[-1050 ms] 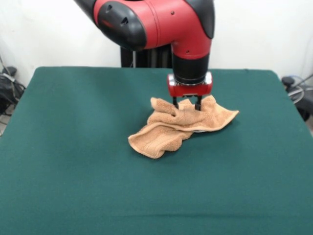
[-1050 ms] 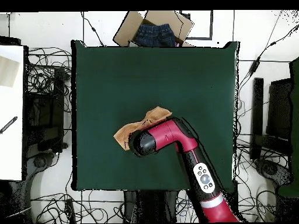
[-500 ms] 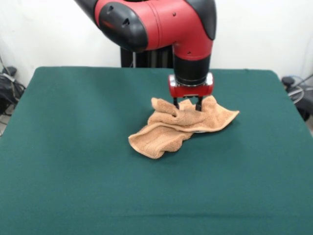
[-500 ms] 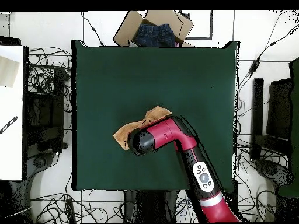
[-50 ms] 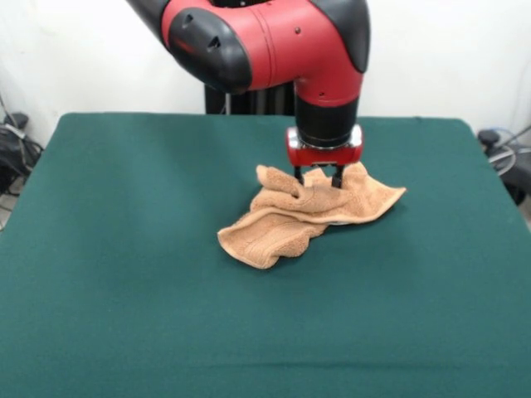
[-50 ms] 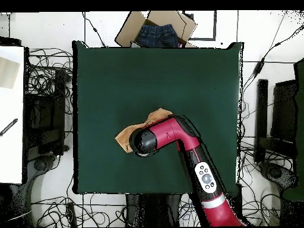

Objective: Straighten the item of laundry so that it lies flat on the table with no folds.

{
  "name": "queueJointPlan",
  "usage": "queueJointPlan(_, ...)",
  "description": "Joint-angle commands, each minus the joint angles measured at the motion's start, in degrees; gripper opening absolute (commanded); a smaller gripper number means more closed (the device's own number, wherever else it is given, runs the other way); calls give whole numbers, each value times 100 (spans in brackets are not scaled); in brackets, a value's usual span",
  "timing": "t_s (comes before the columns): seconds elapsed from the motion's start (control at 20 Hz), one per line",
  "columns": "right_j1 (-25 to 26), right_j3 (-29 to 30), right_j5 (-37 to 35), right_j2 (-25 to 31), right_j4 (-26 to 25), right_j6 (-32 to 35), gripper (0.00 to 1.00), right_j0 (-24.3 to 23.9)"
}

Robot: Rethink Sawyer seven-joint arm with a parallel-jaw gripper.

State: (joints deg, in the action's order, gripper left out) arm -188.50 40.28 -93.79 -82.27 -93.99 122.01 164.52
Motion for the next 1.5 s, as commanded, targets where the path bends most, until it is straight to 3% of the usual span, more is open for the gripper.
queueJointPlan(0.05, 3, -1108, 174, -481, -440, 658, 100, 263)
queueJointPlan(0.2, 22, -1051, 241, -534, -506, 619, 100, 268)
queueJointPlan(0.65, -447, -707, 1534, -600, -940, 1083, 100, 3)
queueJointPlan(1.15, -268, -625, 1241, -590, -716, 736, 100, -68)
queueJointPlan(1.5, -246, -459, 1320, -606, -792, 940, 100, -217)
